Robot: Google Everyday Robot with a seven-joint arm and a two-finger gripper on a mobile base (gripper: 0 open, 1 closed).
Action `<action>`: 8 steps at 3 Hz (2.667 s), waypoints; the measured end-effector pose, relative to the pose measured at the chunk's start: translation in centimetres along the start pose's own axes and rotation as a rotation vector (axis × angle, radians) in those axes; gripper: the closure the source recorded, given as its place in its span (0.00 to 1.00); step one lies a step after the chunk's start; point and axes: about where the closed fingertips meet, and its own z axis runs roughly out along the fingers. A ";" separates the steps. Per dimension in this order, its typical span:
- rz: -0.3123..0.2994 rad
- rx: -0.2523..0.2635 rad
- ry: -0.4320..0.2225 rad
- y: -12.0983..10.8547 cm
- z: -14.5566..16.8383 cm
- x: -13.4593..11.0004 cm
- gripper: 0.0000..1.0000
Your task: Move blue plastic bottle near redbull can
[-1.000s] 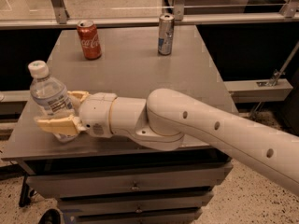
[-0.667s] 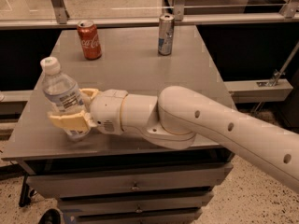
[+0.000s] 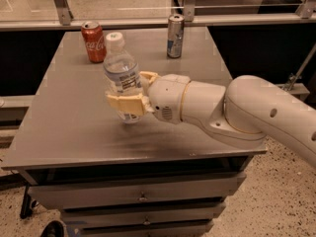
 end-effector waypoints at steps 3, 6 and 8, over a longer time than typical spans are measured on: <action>-0.103 0.093 0.054 -6.0 -3.3 -0.6 1.00; -0.177 0.268 -0.044 -18.9 -10.1 -4.2 1.00; -0.133 0.262 -0.087 -19.3 -8.8 -3.7 1.00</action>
Offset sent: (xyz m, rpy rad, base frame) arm 0.0325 -0.0394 0.0087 -0.1676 -0.0885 -0.0485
